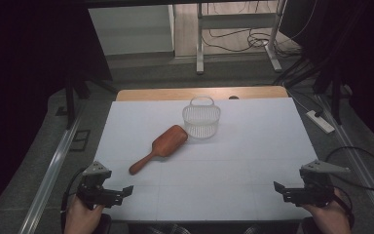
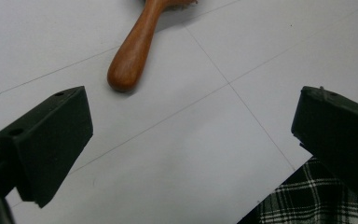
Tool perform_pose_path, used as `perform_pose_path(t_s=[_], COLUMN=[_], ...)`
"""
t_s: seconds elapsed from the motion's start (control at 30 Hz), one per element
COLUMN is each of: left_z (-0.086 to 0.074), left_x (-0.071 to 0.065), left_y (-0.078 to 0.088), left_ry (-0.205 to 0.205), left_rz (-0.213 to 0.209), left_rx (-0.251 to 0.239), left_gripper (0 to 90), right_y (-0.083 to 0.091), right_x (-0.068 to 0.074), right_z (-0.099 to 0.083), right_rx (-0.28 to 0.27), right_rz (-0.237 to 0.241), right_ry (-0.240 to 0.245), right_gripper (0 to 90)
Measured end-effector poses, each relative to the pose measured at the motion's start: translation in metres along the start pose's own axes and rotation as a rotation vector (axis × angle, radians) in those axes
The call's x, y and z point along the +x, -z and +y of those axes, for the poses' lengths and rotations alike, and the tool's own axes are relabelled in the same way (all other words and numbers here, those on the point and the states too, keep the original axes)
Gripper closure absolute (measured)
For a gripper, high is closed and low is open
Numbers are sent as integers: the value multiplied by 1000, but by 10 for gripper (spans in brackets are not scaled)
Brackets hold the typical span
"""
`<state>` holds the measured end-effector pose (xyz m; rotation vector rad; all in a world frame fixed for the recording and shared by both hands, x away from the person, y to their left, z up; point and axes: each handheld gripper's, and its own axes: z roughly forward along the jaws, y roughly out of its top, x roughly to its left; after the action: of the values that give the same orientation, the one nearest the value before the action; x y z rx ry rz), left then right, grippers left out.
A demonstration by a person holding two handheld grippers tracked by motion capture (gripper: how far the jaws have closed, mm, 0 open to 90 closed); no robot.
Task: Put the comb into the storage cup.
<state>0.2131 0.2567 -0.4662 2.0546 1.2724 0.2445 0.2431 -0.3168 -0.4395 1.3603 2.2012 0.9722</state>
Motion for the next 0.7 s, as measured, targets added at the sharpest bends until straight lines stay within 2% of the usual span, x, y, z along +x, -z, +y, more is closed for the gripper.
perform_pose_path(t_s=[0.33,0.5,0.6,0.7], left_z=[5,10,14,15], left_x=[2,4,9,10], left_y=[-3,-7,-13,-16], left_ry=[-11,-25,-34,-42], left_rz=[-6,-4,-46,-52], left_rx=[-16,-7,-7,-1], left_gripper=[0,0,0,0], right_y=[0,0,0,0], right_x=[0,1,1,1], right_z=[0,0,0,0], right_rx=[-5,-5,-5,-5], right_rz=[0,0,1,1], right_ry=[8,10,13,14], right_gripper=[0,0,0,0])
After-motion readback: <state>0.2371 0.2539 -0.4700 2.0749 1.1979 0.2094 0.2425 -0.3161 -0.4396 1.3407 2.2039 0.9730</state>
